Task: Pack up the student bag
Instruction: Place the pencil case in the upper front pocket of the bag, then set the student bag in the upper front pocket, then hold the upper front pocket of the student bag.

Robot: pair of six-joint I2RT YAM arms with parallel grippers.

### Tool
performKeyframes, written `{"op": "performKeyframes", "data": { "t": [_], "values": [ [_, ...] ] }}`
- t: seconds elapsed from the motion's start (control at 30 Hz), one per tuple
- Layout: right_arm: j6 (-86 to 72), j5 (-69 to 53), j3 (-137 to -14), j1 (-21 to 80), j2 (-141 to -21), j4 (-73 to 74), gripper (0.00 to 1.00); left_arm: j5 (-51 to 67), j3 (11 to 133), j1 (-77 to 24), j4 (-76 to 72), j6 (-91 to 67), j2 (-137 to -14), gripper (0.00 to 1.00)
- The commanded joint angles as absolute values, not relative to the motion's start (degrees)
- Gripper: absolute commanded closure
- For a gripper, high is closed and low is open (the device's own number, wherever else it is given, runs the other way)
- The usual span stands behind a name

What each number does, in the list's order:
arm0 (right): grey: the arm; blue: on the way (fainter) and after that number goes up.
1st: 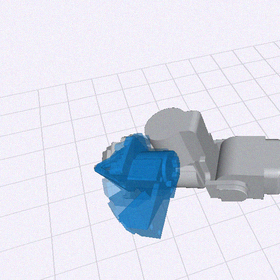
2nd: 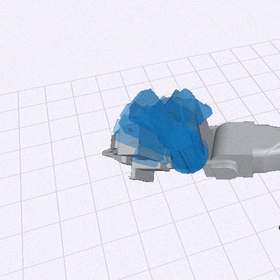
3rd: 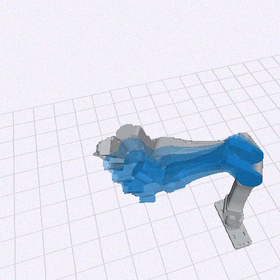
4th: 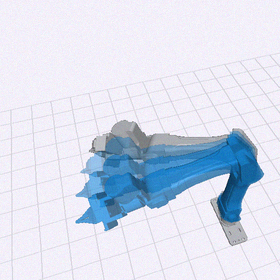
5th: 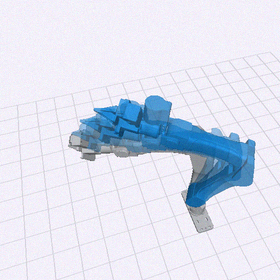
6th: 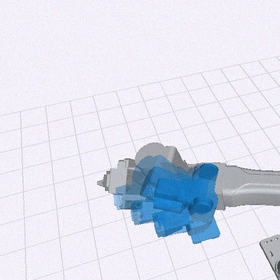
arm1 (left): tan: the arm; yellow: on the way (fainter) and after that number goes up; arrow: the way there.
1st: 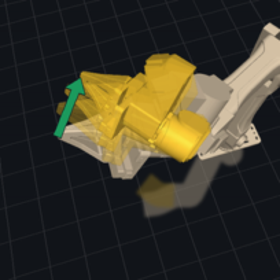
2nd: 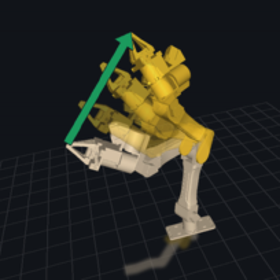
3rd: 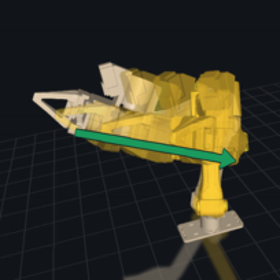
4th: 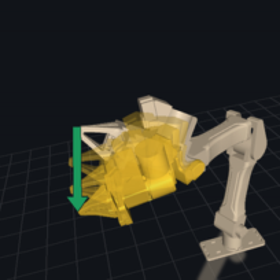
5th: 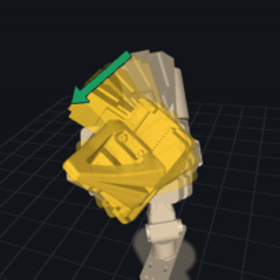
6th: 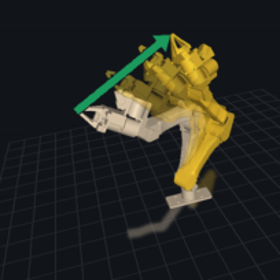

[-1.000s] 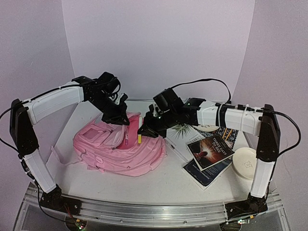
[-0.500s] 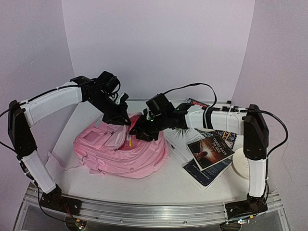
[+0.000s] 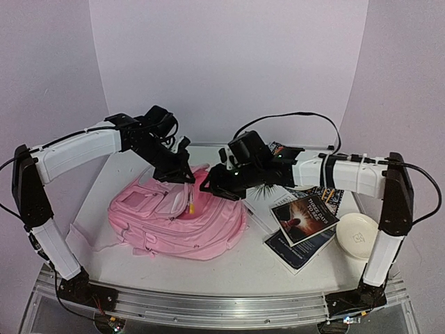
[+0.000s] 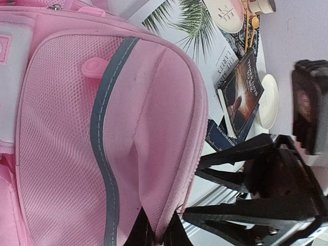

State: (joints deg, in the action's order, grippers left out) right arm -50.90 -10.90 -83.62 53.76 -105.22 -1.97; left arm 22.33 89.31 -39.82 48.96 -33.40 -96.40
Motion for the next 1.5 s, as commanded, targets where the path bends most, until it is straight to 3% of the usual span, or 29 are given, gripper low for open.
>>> {"op": "performKeyframes", "data": {
  "t": [0.0, 0.33, 0.47, 0.97, 1.47],
  "values": [
    [-43.6, -4.4, -78.0, 53.6, -97.3, -0.5, 0.49, 24.9, 88.7, -41.8, 36.4, -35.3, -94.1, 0.97],
    [-40.2, -3.4, -74.8, 55.2, -94.5, -0.1, 0.43, 17.8, 85.3, -41.9, 35.9, -31.7, -91.1, 0.53],
    [-39.3, -3.2, -74.6, 56.2, -94.3, -0.1, 0.42, 15.4, 80.7, -40.5, 37.1, -31.9, -87.7, 0.43],
    [-44.0, -5.4, -77.3, 56.2, -100.8, -0.4, 0.37, 7.5, 58.2, -41.0, 40.7, -37.3, -71.6, 0.36],
    [-53.1, -6.5, -81.5, 54.5, -109.6, -1.0, 0.42, 3.7, 53.1, -47.0, 38.0, -39.6, -68.8, 0.37]
  ]
}}
